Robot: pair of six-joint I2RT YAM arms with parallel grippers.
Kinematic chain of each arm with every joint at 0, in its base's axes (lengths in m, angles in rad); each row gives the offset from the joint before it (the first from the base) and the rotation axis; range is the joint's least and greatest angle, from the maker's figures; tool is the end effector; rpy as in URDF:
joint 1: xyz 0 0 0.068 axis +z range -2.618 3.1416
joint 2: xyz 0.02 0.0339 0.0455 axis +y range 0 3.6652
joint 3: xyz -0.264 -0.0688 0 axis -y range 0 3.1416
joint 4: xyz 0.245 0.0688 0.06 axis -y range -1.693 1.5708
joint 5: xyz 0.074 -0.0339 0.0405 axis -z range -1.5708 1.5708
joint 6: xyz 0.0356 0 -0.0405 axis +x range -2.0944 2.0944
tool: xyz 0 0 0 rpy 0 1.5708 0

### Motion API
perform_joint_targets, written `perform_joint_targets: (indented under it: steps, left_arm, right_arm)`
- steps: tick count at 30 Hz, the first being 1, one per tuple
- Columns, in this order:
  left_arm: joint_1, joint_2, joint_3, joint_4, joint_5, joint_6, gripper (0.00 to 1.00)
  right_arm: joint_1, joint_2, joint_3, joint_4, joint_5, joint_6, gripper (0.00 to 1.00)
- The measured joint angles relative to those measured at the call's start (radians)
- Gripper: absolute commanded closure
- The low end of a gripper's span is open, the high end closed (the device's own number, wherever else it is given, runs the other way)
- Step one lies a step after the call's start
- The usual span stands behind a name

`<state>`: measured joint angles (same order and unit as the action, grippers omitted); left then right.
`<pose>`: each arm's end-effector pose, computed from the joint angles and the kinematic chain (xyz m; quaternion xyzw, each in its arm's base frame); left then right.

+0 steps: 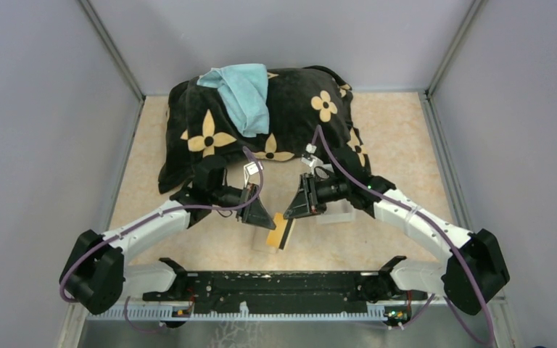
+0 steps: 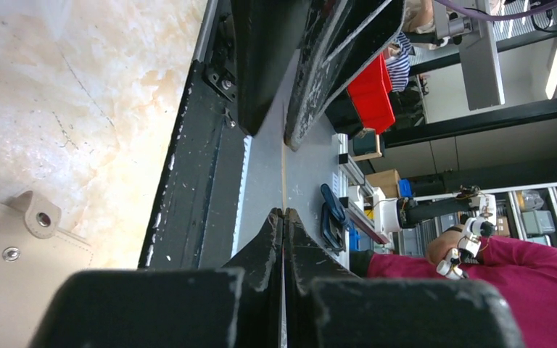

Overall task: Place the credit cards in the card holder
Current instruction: Pick up the credit card from the storage box.

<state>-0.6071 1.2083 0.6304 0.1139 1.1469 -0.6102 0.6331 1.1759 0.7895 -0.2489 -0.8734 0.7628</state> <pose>0.1816 -0.1656 0.2371 0.2840 0.7151 -0.6311 0.0983 0.1821 0.1675 0.2629 -0.1379 0.8195 0.5518 0.0704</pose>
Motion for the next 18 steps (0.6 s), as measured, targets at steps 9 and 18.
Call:
perform_joint_targets:
  steps: [9, 18]
  left_arm:
    - [0.05, -0.06, -0.031, 0.05, -0.116, -0.036, 1.0]
    - [0.053, -0.125, -0.117, 0.058, -0.247, -0.112, 1.0]
  right_arm:
    - [0.001, -0.019, 0.063, -0.101, 0.247, -0.08, 0.54]
    - [0.079, -0.111, 0.062, -0.151, 0.479, -0.08, 0.52]
